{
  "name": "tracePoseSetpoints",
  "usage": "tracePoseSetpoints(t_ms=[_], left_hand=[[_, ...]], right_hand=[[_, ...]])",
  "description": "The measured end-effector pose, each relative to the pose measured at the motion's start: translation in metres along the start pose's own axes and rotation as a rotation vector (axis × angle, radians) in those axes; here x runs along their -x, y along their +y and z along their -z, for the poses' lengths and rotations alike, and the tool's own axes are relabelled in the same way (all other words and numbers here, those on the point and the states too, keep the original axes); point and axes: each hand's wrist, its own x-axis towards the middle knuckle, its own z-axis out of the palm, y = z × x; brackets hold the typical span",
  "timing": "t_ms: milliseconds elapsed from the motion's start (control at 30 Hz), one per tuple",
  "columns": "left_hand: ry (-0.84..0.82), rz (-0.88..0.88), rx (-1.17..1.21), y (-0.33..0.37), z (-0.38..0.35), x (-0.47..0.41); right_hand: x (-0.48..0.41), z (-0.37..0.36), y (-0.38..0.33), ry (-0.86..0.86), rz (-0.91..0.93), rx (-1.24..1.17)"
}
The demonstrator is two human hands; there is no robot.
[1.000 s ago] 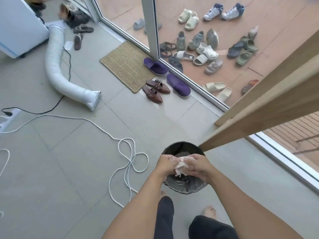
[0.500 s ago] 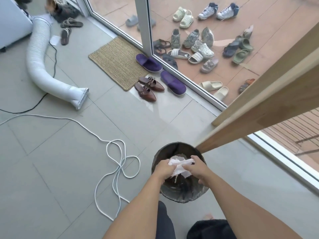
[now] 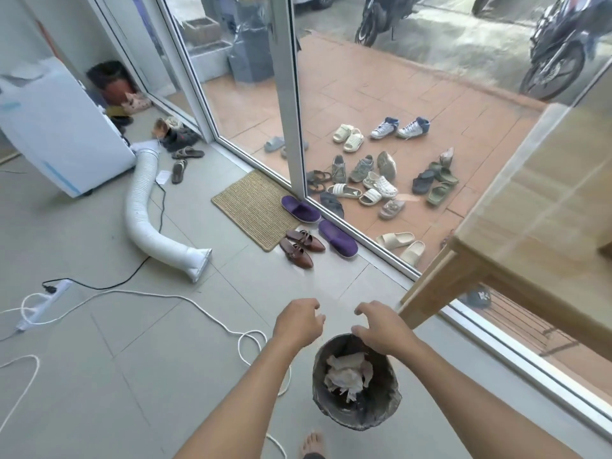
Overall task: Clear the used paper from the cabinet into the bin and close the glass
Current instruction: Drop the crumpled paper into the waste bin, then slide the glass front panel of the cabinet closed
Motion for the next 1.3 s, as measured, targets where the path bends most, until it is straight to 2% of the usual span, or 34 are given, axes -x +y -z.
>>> tracePoseSetpoints(t_ms=[167,333,433,700,1033,1300], left_hand=[[0.196,-0.168,-0.116,0.045,0.115,0.036],[0.374,-0.332,-0.106,0.1,0.199,0.059],[0.494,-0.501,-0.109,0.139,0.231,0.073],[0.631,-0.937,0.004,0.242,0.26,0.117],[0.482,-1.373,0.145,0.362,0.2,0.187],[0.317,-1.463,0.144,0.451,0.135,0.237]], right_hand=[[0.05,0.105,-0.057,0.226,0.144,0.083],[0.102,0.195,-0.089,0.545,0.249,0.173],[0.135,0.236,-0.095,0.746,0.274,0.202],[0.226,0.29,-0.069,1.168,0.179,0.271],[0.33,0.28,0.043,1.529,-0.081,0.294],[0.41,0.279,0.145,1.734,-0.301,0.317]])
